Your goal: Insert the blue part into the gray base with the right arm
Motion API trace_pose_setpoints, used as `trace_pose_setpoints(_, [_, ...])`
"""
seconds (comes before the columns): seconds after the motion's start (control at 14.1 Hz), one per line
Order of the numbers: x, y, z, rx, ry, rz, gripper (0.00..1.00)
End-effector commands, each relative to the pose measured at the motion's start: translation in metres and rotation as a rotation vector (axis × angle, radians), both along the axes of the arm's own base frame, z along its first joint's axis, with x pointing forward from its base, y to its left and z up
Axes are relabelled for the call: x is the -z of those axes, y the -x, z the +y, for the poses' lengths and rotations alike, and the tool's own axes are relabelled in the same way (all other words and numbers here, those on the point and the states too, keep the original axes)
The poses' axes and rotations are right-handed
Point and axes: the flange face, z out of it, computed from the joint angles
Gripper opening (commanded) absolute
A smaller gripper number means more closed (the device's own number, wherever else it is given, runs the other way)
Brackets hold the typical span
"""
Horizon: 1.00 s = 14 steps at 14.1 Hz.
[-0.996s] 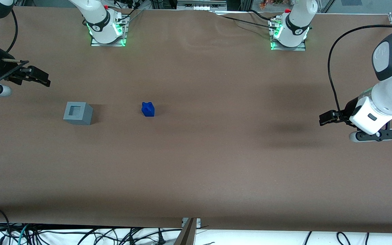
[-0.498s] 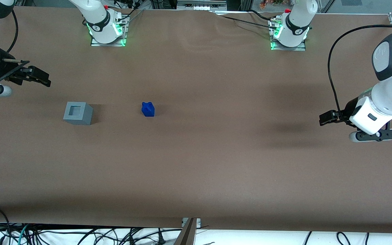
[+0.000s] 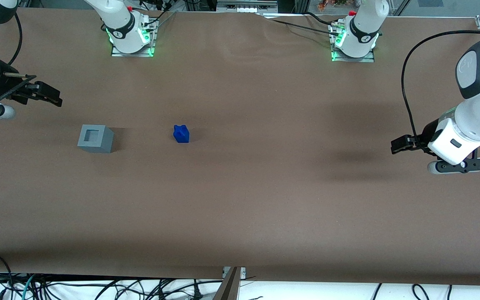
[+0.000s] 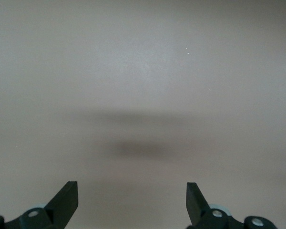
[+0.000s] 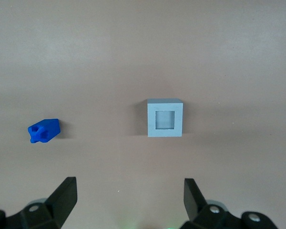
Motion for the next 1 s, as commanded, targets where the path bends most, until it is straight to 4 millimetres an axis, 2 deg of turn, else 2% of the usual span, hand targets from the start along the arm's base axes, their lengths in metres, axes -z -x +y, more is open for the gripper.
trace_pose_setpoints(0.0, [-0.001, -0.001, 0.0, -0.004, 0.001, 0.001, 0.99])
trace_pose_setpoints(0.14, [-0.001, 0.0, 0.005, -0.001, 0.002, 0.007, 0.99])
trace_pose_setpoints(0.21, [0.003, 0.0, 0.016, -0.026, 0.004, 0.018, 0.99])
trace_pose_setpoints(0.28, [0.017, -0.003, 0.036, -0.058, 0.007, 0.051, 0.99])
trace_pose_setpoints(0.43, [0.03, -0.002, 0.062, -0.097, 0.008, 0.083, 0.99])
trace_pose_setpoints(0.5, [0.04, -0.003, 0.082, -0.125, 0.011, 0.098, 0.99])
trace_pose_setpoints(0.57, [0.042, -0.002, 0.1, -0.109, 0.019, 0.093, 0.99])
trace_pose_setpoints(0.71, [0.066, -0.005, 0.131, -0.027, 0.04, 0.094, 0.99])
trace_pose_setpoints(0.92, [0.123, 0.007, 0.168, 0.031, 0.04, 0.045, 0.99])
